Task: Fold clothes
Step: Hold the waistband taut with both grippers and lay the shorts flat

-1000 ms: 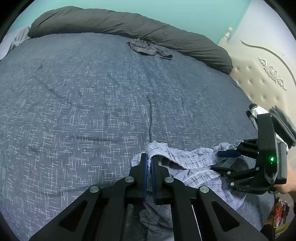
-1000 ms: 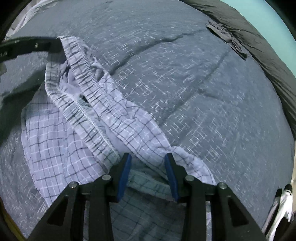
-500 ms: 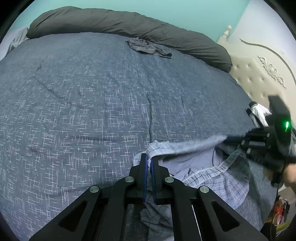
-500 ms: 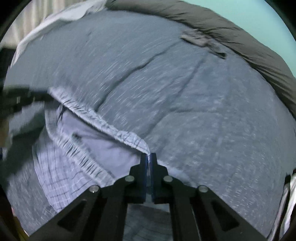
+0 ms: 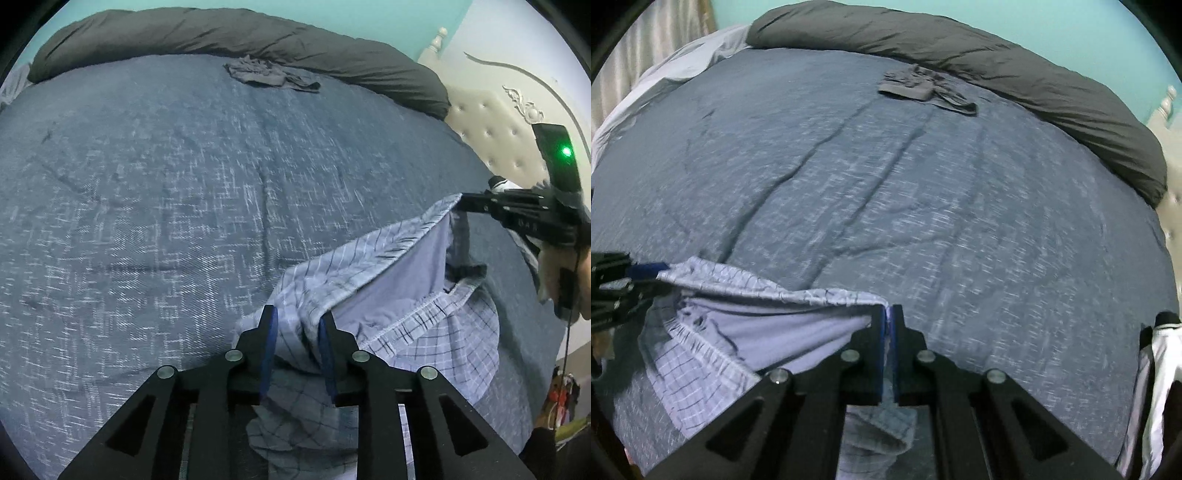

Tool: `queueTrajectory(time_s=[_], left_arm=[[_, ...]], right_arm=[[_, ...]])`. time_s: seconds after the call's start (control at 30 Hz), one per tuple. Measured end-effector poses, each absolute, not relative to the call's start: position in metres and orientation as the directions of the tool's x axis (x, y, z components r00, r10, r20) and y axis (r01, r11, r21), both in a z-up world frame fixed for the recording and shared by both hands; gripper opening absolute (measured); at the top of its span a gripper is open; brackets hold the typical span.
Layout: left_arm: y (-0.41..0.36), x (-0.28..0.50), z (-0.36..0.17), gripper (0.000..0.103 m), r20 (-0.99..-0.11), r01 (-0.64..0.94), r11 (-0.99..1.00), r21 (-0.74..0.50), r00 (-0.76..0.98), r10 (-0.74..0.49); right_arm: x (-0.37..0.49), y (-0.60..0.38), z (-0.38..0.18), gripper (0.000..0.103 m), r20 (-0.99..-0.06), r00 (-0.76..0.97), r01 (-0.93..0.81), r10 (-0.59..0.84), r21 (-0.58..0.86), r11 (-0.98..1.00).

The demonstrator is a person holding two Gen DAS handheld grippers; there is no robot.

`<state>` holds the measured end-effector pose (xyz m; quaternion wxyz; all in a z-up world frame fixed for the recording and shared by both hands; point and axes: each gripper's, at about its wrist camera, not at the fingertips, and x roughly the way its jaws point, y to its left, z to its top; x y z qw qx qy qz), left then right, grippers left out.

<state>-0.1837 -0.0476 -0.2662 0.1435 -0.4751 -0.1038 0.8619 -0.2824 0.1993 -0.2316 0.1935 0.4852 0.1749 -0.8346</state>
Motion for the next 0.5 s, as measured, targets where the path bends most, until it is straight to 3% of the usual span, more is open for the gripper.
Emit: queueTrajectory(time_s=[0.43,0.47,0.5], left_arm=[[-0.018,-0.185,-0.276,0.030,-0.814,-0.221,-0.937,-0.270,-0.468,0.345],[-0.018,-0.184,-0.276,0.029,-0.812,-0.227,-0.936,-0.271,-0.469,0.348],[-0.018,-0.184,-0.275,0.021,-0.810,-0.233,-0.935,-0.269,-0.470,0.350]], right_arm=[[-0.293,0.235,-0.228,0.002,-0.869,-0.477,0.397,-0.132,-0.079,-0.914],[-0.291,0.235,-0.226,0.002,-0.867,-0.479,0.398,-0.136,-0.076,-0.914],[-0.289,0.236,-0.223,0.002,-0.865,-0.481,0.399,-0.140,-0.074,-0.914]])
